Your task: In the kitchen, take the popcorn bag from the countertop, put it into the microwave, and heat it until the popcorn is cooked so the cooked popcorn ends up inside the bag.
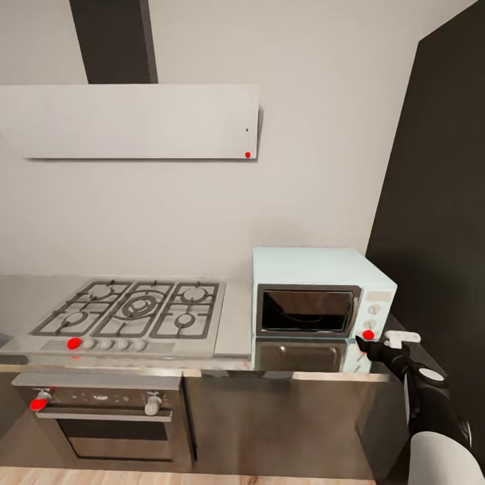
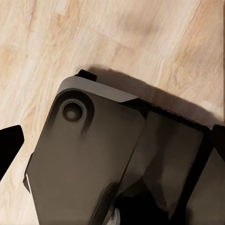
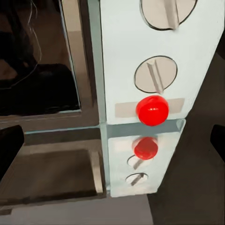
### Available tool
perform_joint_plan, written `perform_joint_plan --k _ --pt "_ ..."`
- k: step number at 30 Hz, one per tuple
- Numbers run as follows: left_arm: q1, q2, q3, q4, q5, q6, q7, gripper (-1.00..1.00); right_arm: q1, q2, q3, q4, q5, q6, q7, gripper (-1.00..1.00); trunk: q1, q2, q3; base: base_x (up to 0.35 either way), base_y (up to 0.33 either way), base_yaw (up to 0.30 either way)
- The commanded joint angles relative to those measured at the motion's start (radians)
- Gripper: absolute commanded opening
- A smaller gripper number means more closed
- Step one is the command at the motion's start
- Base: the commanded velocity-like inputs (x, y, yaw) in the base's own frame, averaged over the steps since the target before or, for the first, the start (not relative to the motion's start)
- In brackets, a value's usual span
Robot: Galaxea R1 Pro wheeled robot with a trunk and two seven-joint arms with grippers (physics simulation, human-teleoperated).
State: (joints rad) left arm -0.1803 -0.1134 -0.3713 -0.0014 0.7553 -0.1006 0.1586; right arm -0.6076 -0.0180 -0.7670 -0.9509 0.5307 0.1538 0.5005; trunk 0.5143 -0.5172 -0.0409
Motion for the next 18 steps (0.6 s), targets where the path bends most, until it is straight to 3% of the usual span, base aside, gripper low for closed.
perform_joint_plan --k 1,5,8,18 --pt "-0.001 0.0 -0.009 0.0 0.006 -0.002 0.004 1.0 -0.001 0.0 -0.003 -0.001 0.006 0.003 0.007 1.0 0.001 -0.002 -0.002 0.233 0.0 0.0" --pt "-0.001 -0.001 -0.009 0.0 0.006 -0.002 0.004 1.0 -0.001 -0.004 -0.003 0.001 0.006 0.003 0.007 1.0 0.001 -0.002 -0.002 0.221 0.0 0.0" --pt "-0.001 -0.001 -0.009 0.0 0.006 -0.002 0.004 1.0 -0.001 -0.027 -0.003 0.038 0.009 0.003 0.009 1.0 0.001 -0.002 -0.002 0.166 0.0 0.0" --pt "-0.001 -0.002 -0.009 0.0 0.006 -0.003 0.004 1.0 -0.001 -0.032 -0.001 0.065 0.012 0.001 0.018 1.0 0.001 -0.002 -0.002 0.012 -0.013 0.0"
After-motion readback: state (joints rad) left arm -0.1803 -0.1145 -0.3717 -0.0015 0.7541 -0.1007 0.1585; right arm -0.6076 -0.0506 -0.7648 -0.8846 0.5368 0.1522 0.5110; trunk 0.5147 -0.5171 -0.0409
